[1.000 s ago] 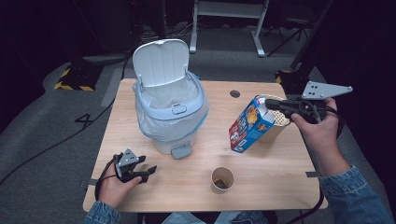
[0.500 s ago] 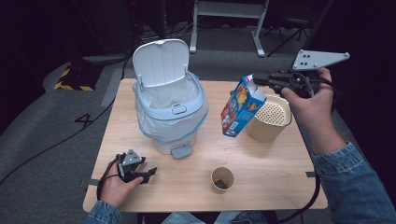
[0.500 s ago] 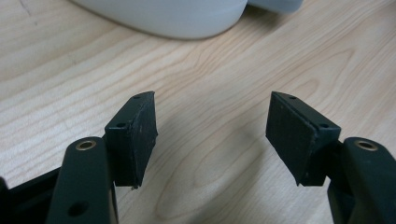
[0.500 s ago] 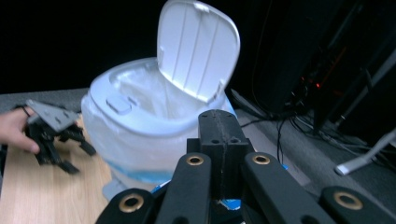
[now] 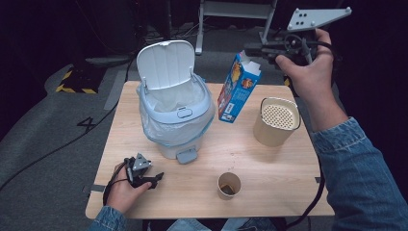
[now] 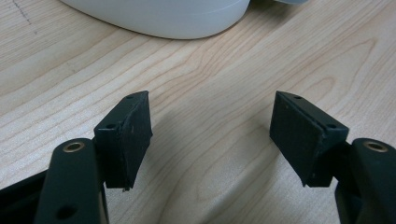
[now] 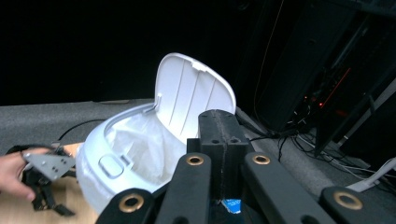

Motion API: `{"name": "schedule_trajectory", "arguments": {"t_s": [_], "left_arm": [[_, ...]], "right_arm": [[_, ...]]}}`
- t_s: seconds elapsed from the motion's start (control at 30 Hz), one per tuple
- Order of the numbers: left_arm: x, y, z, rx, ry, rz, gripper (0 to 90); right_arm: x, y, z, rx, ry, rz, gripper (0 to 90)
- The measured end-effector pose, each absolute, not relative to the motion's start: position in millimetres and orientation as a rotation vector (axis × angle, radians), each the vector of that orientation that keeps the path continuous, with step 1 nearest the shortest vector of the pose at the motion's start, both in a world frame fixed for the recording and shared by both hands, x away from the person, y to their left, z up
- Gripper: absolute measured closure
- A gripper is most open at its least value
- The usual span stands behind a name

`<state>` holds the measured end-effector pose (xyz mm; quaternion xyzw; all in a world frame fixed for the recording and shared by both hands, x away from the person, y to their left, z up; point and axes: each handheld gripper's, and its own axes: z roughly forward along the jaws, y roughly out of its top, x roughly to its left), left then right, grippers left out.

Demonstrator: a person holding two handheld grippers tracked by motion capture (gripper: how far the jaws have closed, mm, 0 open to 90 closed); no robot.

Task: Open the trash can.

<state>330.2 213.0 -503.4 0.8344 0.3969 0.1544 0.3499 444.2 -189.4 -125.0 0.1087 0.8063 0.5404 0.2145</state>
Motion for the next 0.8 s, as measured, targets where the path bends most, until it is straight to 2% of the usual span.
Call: {"name": "schedule_trajectory", "arguments": {"t_s": [0.4,0.8], "left_arm": [[329.7,212.5,-503.6,2.158,1.032,0.411,29.8],[329.2,211.2,-503.7,2.151,1.046,0.413,29.8]], "right_arm": [[462.3,-151.6,-88.7,0.263,2.22,1.514,90.0],[475.3,-108.7,-77.2,0.242,2.2,1.569,90.0]]}}
